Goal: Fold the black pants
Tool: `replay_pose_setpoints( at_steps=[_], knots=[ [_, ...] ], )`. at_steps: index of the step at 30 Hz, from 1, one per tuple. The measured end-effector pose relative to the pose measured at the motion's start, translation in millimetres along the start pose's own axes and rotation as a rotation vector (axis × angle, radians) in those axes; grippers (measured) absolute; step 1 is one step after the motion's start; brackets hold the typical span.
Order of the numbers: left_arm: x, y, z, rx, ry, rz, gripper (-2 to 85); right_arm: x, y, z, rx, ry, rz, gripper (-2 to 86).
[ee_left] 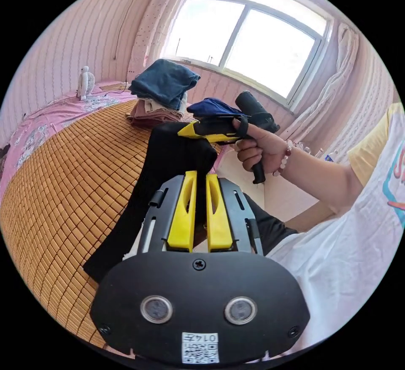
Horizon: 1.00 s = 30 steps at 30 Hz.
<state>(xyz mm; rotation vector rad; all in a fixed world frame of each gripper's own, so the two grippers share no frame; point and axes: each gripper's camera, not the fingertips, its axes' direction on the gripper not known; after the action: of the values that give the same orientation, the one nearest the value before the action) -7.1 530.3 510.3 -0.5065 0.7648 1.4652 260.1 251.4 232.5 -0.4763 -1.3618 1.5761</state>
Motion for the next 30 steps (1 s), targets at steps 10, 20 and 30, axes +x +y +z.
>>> replay_pose_setpoints(
  at_steps=[10, 20, 30],
  knots=[
    [-62.3, 126.9, -77.1, -0.148, -0.183, -0.523, 6.5, -36.3, 25.2, 195.9, -0.436, -0.029, -0.233, 10.2],
    [-95.6, 103.7, -47.1, -0.159, -0.272, -0.566, 7.1, -15.4, 39.2, 145.3, -0.346, 0.375, -0.167, 9.7],
    [-102.1, 81.8, -25.1, -0.315, -0.357, -0.533, 1.4, 1.6, 40.1, 162.0, -0.373, 0.548, -0.056, 11.1]
  ],
)
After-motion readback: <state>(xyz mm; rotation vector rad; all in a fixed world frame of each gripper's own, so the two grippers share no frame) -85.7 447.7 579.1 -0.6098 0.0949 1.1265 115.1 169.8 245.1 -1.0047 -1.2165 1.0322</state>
